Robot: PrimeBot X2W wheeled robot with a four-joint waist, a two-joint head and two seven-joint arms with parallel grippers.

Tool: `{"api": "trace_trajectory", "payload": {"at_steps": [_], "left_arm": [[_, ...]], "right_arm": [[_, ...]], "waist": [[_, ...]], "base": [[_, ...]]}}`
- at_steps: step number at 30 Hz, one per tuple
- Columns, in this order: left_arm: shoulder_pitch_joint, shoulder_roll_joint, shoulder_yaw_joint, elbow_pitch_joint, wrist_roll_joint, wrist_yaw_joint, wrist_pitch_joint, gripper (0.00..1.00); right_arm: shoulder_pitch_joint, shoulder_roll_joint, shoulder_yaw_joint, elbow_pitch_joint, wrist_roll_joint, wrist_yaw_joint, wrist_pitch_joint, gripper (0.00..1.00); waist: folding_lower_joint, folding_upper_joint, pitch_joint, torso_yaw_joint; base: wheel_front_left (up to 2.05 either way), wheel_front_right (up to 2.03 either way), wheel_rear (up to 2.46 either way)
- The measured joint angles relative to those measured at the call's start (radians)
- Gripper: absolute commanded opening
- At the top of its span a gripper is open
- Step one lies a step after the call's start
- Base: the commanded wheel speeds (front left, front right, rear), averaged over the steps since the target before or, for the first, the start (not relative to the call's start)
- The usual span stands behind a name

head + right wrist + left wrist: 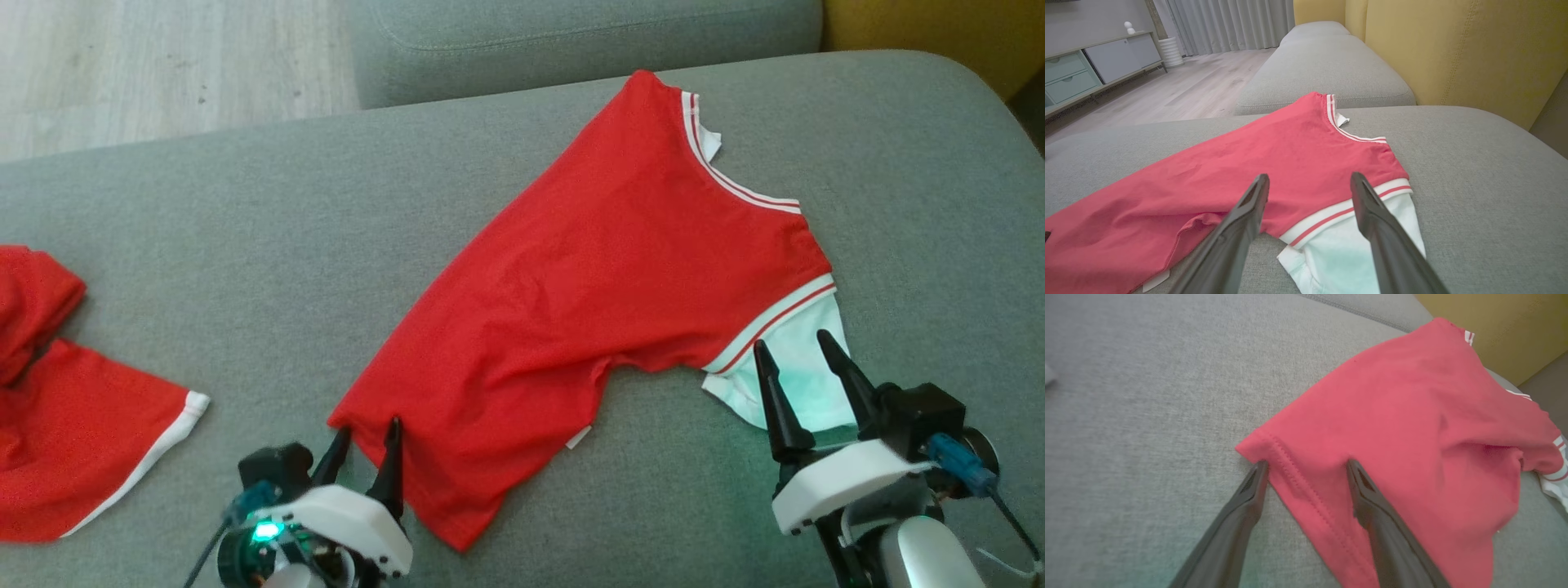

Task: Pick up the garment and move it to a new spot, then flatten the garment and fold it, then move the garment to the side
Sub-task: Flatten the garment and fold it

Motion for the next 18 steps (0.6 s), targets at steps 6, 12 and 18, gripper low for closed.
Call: {"api": "trace_trajectory", "payload": {"at_steps": [6, 12, 18], "left_arm": [[-0.058, -0.01, -0.005, 0.054, -0.059, 0.004, 0.066, 1.0], [-0.134, -0.012, -0.041, 0.095, -0.068, 0.003, 0.116, 0.0], [-0.149, -0.003, -0.06, 0.101, -0.003, 0.033, 0.026, 0.0]], "right_arm": [[-0.009, 0.0, 0.012, 0.0, 0.002, 0.0, 0.0, 1.0], [-0.026, 0.0, 0.017, -0.002, 0.01, 0.0, 0.0, 1.0], [-0.04, 0.001, 0.02, -0.007, 0.017, 0.0, -0.002, 1.0]], "waist": [[-0.0001, 0.0, 0.017, -0.013], [0.0, 0.0, 0.037, -0.019], [0.0001, 0.0, 0.053, -0.021]], "base": [[0.0, 0.0, 0.0], [0.0, 0.0, 0.0], [0.0, 0.0, 0.0]]}}
